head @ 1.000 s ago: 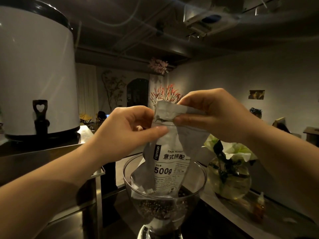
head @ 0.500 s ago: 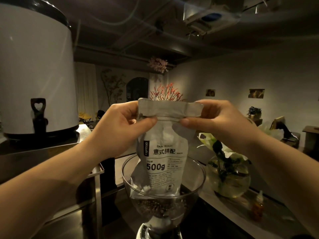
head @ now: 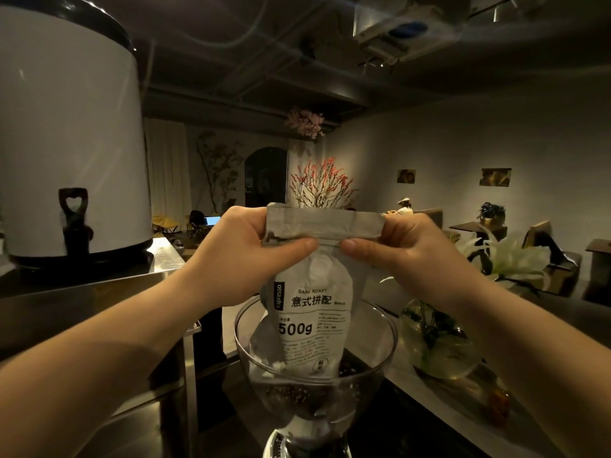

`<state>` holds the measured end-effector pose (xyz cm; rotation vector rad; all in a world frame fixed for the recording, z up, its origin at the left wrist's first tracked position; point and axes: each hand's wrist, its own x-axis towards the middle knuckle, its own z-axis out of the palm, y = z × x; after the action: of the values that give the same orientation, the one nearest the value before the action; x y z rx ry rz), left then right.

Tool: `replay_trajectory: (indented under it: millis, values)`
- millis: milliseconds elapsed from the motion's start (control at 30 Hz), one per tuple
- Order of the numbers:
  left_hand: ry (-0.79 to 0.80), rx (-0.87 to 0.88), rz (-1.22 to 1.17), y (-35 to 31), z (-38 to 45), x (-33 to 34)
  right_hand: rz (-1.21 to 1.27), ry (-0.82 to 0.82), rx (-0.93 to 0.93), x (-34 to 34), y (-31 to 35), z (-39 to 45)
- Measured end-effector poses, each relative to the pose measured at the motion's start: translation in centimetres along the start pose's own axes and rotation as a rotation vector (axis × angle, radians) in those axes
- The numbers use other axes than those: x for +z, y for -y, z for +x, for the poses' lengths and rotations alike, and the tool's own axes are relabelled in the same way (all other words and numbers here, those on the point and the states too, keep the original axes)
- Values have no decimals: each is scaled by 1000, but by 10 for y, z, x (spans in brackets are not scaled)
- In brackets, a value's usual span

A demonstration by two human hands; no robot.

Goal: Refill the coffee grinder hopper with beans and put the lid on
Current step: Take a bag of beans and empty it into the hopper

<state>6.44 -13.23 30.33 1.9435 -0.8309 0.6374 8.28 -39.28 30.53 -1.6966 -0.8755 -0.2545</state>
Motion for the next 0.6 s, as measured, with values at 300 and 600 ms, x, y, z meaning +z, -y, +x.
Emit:
replay_trajectory:
  millis: [300, 600]
  values:
    - [-90, -85, -310, -4, 2, 2, 28, -95, -62, -6, 5, 2]
    - [-114, -112, -393, -4, 6, 6, 17, -148, -60, -12, -4, 7]
